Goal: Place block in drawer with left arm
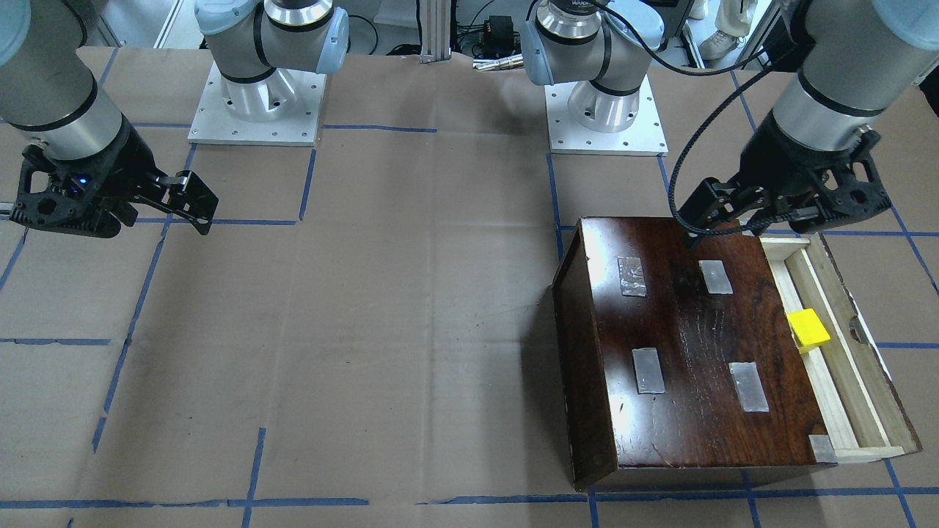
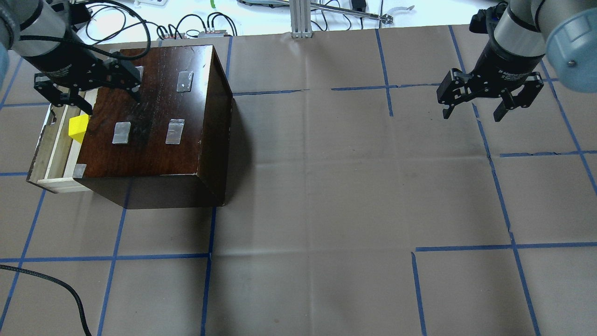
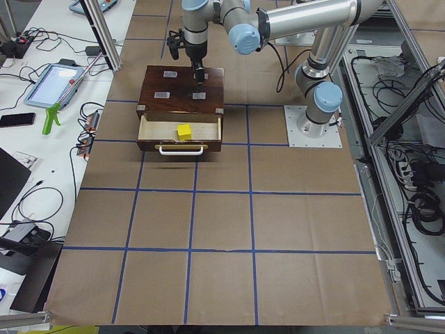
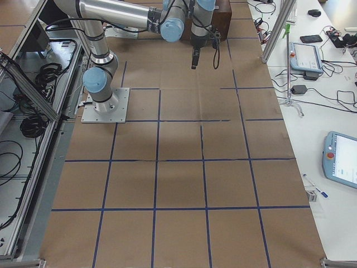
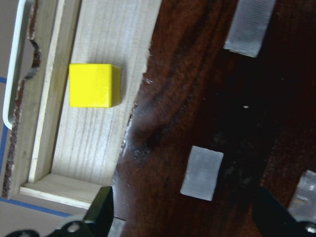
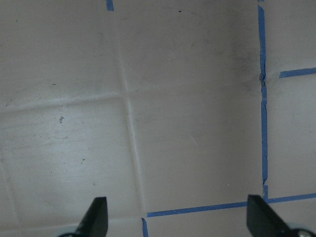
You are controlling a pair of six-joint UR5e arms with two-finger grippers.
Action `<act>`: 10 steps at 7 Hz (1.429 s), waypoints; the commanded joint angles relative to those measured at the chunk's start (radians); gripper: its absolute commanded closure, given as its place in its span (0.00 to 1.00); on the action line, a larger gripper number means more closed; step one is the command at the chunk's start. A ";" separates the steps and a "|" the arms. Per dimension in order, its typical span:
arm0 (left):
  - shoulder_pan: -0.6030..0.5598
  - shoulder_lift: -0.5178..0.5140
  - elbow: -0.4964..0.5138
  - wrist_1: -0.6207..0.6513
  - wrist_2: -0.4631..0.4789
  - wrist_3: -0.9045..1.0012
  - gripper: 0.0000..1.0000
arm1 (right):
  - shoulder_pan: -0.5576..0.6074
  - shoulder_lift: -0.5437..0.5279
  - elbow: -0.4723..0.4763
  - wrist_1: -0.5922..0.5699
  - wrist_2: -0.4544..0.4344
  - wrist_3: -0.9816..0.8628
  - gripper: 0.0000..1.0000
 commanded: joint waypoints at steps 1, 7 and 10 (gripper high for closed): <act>-0.111 0.009 -0.002 -0.008 0.003 -0.054 0.02 | 0.000 -0.001 0.000 0.000 0.000 0.000 0.00; -0.154 0.026 -0.029 -0.034 0.000 0.062 0.02 | 0.000 0.001 0.000 0.000 0.000 0.000 0.00; -0.154 0.026 -0.026 -0.052 0.000 0.067 0.02 | 0.000 0.001 0.000 0.000 0.000 0.000 0.00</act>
